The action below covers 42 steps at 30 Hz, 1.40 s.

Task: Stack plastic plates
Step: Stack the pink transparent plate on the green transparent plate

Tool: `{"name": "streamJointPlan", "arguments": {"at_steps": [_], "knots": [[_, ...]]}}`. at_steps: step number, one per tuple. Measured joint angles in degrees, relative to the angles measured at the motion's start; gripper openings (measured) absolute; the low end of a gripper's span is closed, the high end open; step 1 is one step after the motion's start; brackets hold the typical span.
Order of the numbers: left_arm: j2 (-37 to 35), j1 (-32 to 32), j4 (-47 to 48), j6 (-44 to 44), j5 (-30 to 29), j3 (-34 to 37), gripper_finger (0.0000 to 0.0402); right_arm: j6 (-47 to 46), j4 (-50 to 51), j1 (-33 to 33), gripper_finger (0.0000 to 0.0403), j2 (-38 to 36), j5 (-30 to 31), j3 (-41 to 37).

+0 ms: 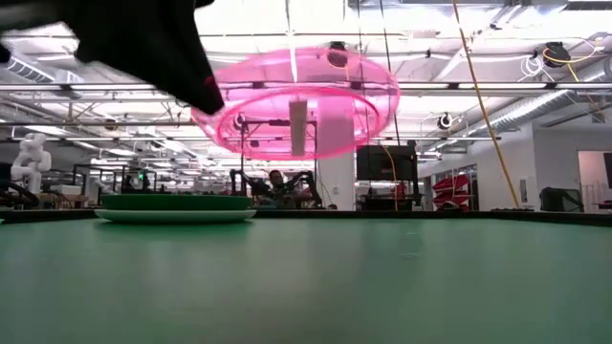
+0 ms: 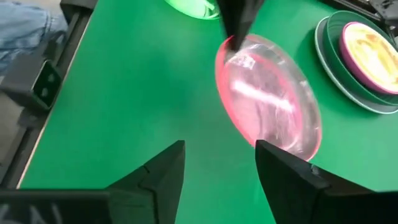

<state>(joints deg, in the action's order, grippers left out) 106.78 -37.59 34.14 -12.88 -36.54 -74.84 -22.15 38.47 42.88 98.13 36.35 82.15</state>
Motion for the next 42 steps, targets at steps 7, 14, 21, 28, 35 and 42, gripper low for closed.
{"name": "streamJointPlan", "arguments": {"at_steps": [7, 14, 21, 28, 35, 42], "knots": [[-0.5, 4.7, 16.9, 1.4, 0.0, -9.1, 0.0006, -1.4, 2.7, 1.8, 0.0179, -0.2, 0.0, 0.0], [-8.4, 12.0, 24.3, 5.1, 2.1, -7.3, 0.0006, -3.8, 5.0, 1.9, 0.0168, -0.2, -0.1, 0.0], [-21.8, 18.2, 21.9, 4.2, 3.8, 2.6, 0.0005, -4.2, 6.0, 1.8, 0.0164, -0.2, -0.1, 0.0], [-33.5, 23.8, 19.2, 5.0, 4.3, 12.5, 0.0005, -4.2, 6.0, 1.8, 0.0164, -0.2, -0.1, 0.0], [-39.8, 30.9, 15.5, 3.3, 6.5, 21.6, 0.0005, -4.1, 6.0, 1.7, 0.0164, -0.2, -0.1, 0.0], [-40.6, 36.7, 15.0, 3.9, 8.6, 25.7, 0.0005, -3.3, 6.2, 1.7, 0.0164, -0.2, 0.1, 0.0]]}}
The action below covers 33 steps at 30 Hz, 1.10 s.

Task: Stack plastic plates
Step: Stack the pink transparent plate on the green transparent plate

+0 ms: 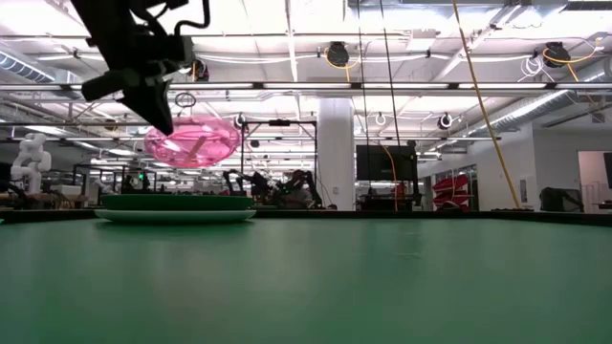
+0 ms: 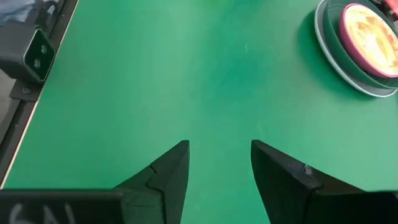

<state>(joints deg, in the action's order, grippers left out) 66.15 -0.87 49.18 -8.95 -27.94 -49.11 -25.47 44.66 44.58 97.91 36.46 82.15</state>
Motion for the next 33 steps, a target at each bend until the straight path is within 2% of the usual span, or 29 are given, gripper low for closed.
{"name": "streamJointPlan", "arguments": {"at_steps": [10, 23, 33], "knots": [[0.0, 6.8, -6.3, -3.7, 4.3, 4.3, 0.0005, -0.8, -0.1, 0.0, 0.0164, 0.0, 1.2, 0.0], [0.3, 14.9, -6.7, -2.4, 6.3, 4.6, 0.0005, -0.5, 0.0, 0.0, 0.0164, 0.0, 1.2, 0.0], [0.3, 17.9, -6.7, -1.1, 7.5, 4.6, 0.0005, -0.3, -0.1, 0.0, 0.0164, 0.0, 1.2, 0.0]]}}
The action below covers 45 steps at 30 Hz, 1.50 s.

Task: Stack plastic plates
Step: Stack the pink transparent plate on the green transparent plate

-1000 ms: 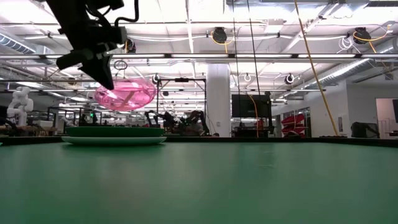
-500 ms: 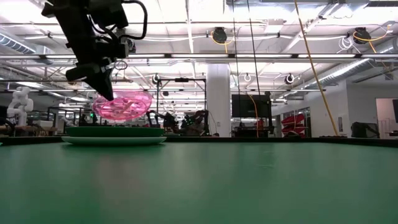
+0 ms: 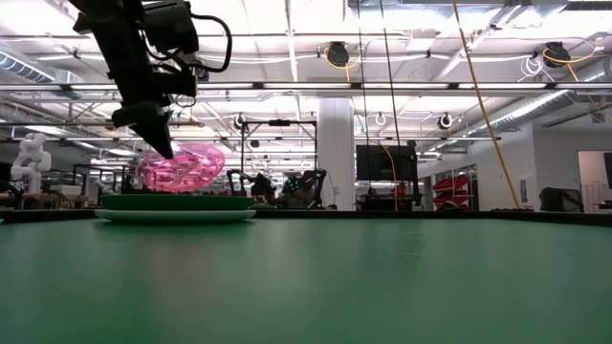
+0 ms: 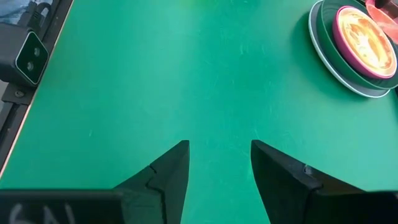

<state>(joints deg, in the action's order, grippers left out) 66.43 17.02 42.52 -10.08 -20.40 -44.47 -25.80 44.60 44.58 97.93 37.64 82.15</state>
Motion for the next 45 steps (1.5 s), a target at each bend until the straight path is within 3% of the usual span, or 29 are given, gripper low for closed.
{"name": "streamJointPlan", "arguments": {"at_steps": [14, 28, 39, 45], "knots": [[0.0, 3.6, -0.6, 5.3, 0.0, 0.0, 0.0077, 0.0, 0.0, 0.0, 0.0164, 0.0, 0.0, 0.0], [0.0, 3.0, -3.9, 4.6, -0.2, 0.0, 0.0088, 0.4, 0.0, 0.0, 0.0164, 0.0, 0.1, 0.0], [1.8, 5.0, -7.7, 6.9, -0.3, -0.1, 0.0201, 0.5, 0.0, 0.0, 0.0164, 0.0, 0.1, 0.0], [3.1, 4.8, -9.5, 7.9, 4.8, -0.1, 0.022, 0.5, 0.0, 0.0, 0.0164, 0.0, 0.0, 0.0]]}}
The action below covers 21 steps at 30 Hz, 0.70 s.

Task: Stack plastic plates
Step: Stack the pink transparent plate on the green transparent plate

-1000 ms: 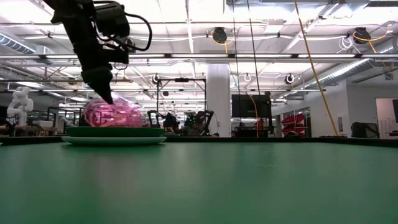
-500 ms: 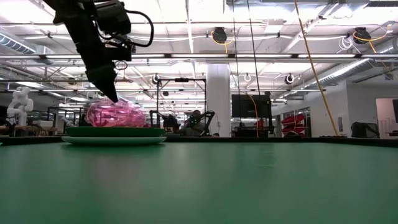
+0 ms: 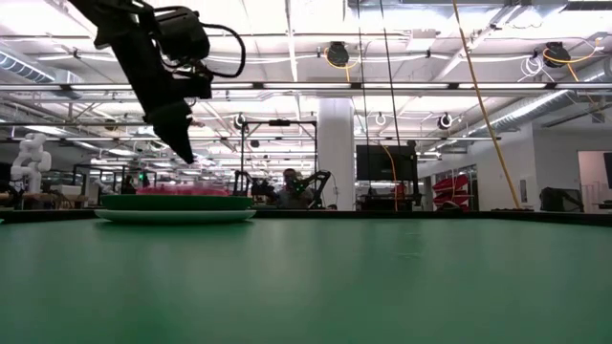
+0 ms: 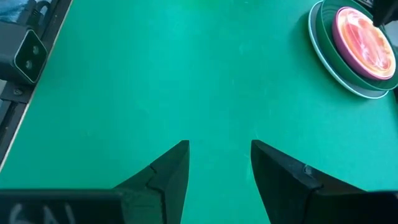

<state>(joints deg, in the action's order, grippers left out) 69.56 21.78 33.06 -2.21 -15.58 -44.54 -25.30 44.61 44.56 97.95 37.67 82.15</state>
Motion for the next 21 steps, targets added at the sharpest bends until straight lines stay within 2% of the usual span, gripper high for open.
{"name": "streamJointPlan", "arguments": {"at_steps": [5, 9, 12, 15, 21], "knots": [[0.5, -0.5, 0.5, 2.7, 0.7, 0.0, 0.022, -0.1, 0.1, 0.0, 0.0164, 0.0, 0.0, 0.0], [0.4, -3.2, 2.2, 3.7, 4.7, 0.0, 0.022, -0.1, 0.1, 0.0, 0.0164, 0.0, -0.1, 0.0], [0.4, -5.2, 0.8, 3.7, 3.5, 0.7, 0.0217, -0.2, 0.0, 0.0, 0.0164, 0.0, -0.1, 0.0], [1.4, -5.5, -1.3, 1.6, 3.3, 3.2, 0.0197, -0.9, 0.1, 0.0, 0.0164, 0.0, -0.2, 0.0], [1.4, -3.5, -4.6, 1.2, 2.7, 7.2, 0.013, -0.9, 0.1, 0.0, 0.0164, 0.0, -0.2, 0.0]]}}
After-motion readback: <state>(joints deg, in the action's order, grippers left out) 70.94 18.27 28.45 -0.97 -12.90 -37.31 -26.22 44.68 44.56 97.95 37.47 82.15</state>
